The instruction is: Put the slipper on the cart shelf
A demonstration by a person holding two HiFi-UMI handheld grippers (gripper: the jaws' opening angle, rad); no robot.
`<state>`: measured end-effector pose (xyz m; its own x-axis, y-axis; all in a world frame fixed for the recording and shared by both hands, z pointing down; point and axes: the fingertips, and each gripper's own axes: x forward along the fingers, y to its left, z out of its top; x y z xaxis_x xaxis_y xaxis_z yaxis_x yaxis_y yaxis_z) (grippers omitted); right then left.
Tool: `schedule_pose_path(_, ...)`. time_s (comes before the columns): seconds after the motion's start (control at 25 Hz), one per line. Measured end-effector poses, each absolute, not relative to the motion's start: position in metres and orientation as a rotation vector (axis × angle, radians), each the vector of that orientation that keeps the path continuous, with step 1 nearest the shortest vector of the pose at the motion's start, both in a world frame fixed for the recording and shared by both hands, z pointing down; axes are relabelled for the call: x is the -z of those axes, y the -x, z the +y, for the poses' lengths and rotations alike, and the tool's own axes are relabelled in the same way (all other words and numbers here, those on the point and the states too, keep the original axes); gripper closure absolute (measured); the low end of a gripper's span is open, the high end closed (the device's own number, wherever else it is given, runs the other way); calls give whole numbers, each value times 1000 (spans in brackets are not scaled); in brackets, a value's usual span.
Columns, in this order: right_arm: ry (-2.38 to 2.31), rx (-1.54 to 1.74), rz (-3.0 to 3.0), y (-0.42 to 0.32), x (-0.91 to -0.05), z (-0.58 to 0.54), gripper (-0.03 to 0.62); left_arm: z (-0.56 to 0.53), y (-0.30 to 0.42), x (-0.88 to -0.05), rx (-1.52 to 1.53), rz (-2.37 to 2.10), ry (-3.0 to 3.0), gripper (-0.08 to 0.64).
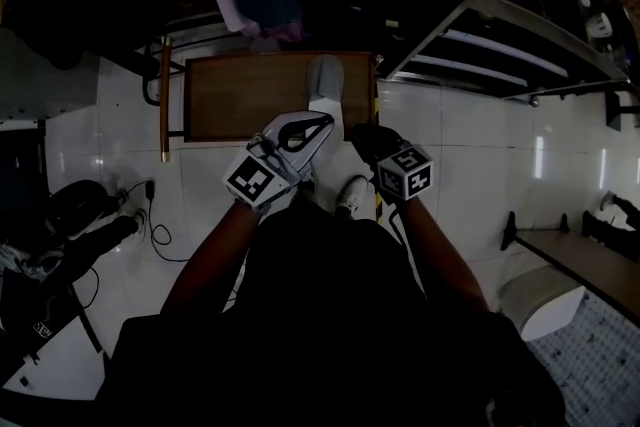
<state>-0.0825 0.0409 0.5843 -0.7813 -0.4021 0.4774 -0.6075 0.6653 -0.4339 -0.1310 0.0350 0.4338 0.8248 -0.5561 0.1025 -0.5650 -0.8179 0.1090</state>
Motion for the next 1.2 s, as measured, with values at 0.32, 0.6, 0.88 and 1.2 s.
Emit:
schedule_pose_path(0.32, -827, -1166, -2254, 105, -682, 30, 451, -3, 161, -451, -52, -725, -2884, 546)
schedule_pose_path(0.6, -821, -1459, -2016, 96, -757, 26, 359, -19, 168, -463, -48, -679, -2860, 546)
schedule_pose_path(0.88, -688, -1629, -1888, 101, -803, 31, 353, -33, 159, -480, -82, -693, -2831, 546)
schedule_pose_path(1.2, -570, -1850, -1835, 115, -813, 41, 353, -56, 136, -487, -93, -693, -2829, 546)
